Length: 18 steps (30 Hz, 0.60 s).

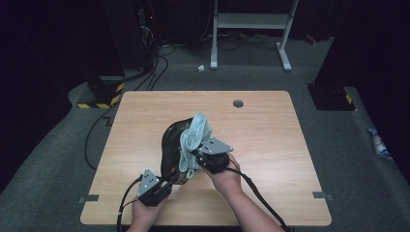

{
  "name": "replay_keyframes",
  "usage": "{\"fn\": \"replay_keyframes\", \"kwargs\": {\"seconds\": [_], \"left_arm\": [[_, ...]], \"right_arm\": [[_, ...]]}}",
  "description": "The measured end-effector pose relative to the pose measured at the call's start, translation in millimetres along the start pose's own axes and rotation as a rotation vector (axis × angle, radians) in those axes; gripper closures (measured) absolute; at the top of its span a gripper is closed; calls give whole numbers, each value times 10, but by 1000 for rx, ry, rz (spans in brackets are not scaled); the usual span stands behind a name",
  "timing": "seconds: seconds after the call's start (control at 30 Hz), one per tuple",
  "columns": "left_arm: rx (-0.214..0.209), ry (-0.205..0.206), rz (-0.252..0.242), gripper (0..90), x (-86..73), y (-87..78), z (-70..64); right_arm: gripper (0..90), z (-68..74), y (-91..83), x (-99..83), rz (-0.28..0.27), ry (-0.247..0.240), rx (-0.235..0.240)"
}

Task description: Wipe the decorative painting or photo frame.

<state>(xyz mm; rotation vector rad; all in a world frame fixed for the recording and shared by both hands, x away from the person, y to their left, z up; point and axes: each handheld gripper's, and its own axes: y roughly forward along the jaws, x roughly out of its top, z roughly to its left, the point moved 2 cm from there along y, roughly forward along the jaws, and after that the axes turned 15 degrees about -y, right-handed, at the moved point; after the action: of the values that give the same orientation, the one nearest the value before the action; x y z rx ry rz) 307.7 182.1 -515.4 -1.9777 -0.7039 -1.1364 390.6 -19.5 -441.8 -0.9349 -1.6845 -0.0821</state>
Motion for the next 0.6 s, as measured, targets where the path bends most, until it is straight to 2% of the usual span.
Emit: {"fn": "replay_keyframes", "kwargs": {"seconds": [0.1,0.2,0.37,0.5,0.6], "left_arm": [[1,0,-1,778,-2,0,-5],[1,-1,-1,779,-4,1,-9],[2,-1,2,779,-3,0,-4],[1,-2,5,779,-3,-1,-2],[-3,-7,6,778,-1,2,0]], "right_arm": [[745,-119,34,-90,37,20,-30],[746,-131,40,-133,56,25,-36],[746,26,32,-155,73,-18,-18],[746,181,41,-203,86,-44,18],[745,225,50,-235,100,-66,23]]}}
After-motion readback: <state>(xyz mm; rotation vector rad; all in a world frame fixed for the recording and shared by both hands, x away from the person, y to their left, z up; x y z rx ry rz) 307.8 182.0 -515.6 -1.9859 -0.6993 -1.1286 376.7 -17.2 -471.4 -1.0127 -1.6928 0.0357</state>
